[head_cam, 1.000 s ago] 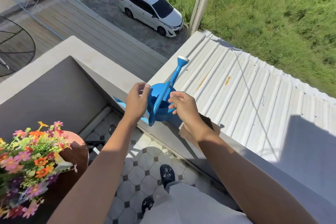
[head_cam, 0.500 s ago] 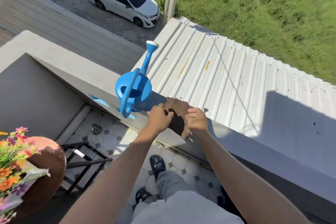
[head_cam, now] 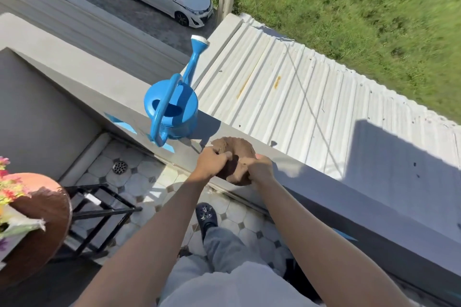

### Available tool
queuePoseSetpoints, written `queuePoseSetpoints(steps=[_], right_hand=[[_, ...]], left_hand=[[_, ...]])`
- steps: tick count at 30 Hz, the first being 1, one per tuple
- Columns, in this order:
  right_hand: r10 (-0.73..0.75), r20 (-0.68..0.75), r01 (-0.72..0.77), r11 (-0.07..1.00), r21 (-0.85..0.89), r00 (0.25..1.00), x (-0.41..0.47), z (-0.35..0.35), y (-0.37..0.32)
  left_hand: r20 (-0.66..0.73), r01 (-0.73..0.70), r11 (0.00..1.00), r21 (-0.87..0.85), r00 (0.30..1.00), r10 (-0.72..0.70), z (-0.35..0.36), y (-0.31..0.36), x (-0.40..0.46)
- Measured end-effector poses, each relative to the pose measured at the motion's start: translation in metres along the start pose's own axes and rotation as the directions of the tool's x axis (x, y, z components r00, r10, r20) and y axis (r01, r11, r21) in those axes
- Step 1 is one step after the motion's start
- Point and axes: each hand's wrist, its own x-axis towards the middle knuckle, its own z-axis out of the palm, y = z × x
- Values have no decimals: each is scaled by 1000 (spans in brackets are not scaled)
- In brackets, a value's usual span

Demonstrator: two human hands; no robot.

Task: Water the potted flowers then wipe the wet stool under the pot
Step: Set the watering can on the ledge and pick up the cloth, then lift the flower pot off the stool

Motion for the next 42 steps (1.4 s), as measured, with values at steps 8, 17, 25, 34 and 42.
queuePoseSetpoints(steps=[8, 17, 25, 34, 42], right_hand=[[-53, 407, 82, 995, -53, 912, -51, 49, 11], [-371, 797, 852, 419, -315, 477, -149, 161, 29], [-203, 886, 902, 216, -375, 417, -168, 229, 72], [-123, 771, 744, 395, -540, 625, -128, 278, 74], [21, 726, 573, 599, -560, 687, -115, 328, 76]], left_hand=[[-4, -86, 923, -376, 996, 91, -106, -36, -83], [-278, -159, 961, -228, 956, 93, -205, -105, -181], [-506, -47, 890, -454, 836, -214, -242, -170, -201], [-259, -64, 277, -959, 596, -760, -297, -251, -142], [-258, -249, 142, -958, 535, -804, -309, -253, -111]])
